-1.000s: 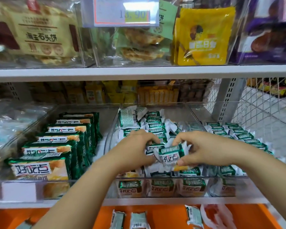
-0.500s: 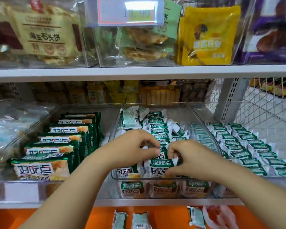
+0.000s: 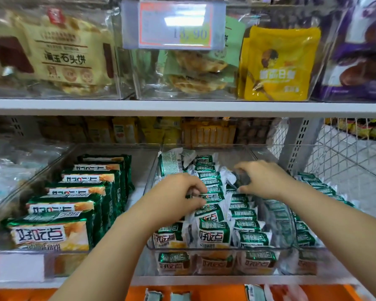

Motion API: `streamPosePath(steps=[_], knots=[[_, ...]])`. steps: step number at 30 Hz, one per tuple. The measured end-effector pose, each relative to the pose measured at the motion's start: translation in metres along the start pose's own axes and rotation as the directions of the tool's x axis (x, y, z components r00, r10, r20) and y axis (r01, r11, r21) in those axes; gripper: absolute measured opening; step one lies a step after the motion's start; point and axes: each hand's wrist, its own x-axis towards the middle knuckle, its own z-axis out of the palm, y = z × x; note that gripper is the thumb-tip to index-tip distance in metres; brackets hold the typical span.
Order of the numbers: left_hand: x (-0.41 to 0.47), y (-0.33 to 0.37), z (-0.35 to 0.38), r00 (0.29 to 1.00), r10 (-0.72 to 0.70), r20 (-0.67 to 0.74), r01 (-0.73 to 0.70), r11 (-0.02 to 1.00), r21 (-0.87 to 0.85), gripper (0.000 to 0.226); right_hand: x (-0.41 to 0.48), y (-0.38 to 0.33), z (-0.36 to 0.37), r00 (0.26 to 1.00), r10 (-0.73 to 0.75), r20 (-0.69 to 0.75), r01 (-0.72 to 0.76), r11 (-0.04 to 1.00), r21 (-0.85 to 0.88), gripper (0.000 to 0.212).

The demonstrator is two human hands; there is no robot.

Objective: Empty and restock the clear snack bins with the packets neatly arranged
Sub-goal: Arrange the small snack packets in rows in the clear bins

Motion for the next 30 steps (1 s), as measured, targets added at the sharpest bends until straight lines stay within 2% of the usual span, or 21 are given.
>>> streamPosePath(steps=[3, 5, 8, 13, 16, 18, 21, 25, 28, 30], knots=[[0.007, -0.011, -0.005, 0.956, -0.071, -0.284, 0.114, 0.984, 0.137, 0.03, 0.02, 0.001, 0.0, 0.996, -0.007, 0.086, 0.008, 1.0, -0.004, 0.081], [0.011, -0.019, -0.006, 0.911, -0.152, -0.384, 0.227, 0.961, 0.158, 0.043, 0.029, 0.0, 0.0, 0.991, -0.05, 0.125, 0.048, 0.999, 0.019, 0.08], [0.018, -0.028, -0.007, 0.906, -0.247, -0.343, 0.288, 0.955, 0.074, 0.06, 0.036, 0.0, 0.0, 0.984, -0.081, 0.159, 0.077, 0.996, 0.035, 0.072], [0.028, -0.037, -0.011, 0.933, -0.209, -0.294, 0.278, 0.936, 0.217, 0.061, 0.03, 0.003, 0.004, 0.997, -0.068, 0.047, 0.069, 0.997, -0.039, 0.055], [0.032, -0.04, -0.011, 0.929, -0.216, -0.299, 0.291, 0.927, 0.236, 0.061, 0.024, 0.007, 0.008, 0.998, -0.058, -0.029, 0.058, 0.998, 0.001, 0.047], [0.034, -0.039, -0.011, 0.925, -0.207, -0.317, 0.303, 0.908, 0.289, 0.063, 0.016, 0.006, 0.007, 0.995, -0.033, -0.098, 0.041, 0.996, 0.079, 0.039], [0.033, -0.038, -0.01, 0.923, -0.219, -0.316, 0.33, 0.873, 0.36, 0.064, -0.001, 0.002, 0.002, 0.972, 0.067, -0.225, 0.002, 0.956, 0.293, 0.039], [0.03, -0.037, -0.008, 0.919, -0.252, -0.303, 0.352, 0.87, 0.345, 0.048, -0.034, -0.013, -0.01, 0.928, 0.136, -0.348, 0.044, 0.885, 0.464, 0.034], [0.029, -0.038, -0.009, 0.93, -0.249, -0.272, 0.325, 0.902, 0.284, 0.041, -0.064, -0.025, -0.021, 0.908, 0.2, -0.368, 0.074, 0.789, 0.61, 0.031], [0.028, -0.036, -0.01, 0.925, -0.245, -0.291, 0.32, 0.914, 0.248, 0.05, -0.08, -0.031, -0.028, 0.912, 0.244, -0.331, 0.095, 0.659, 0.746, 0.03]])
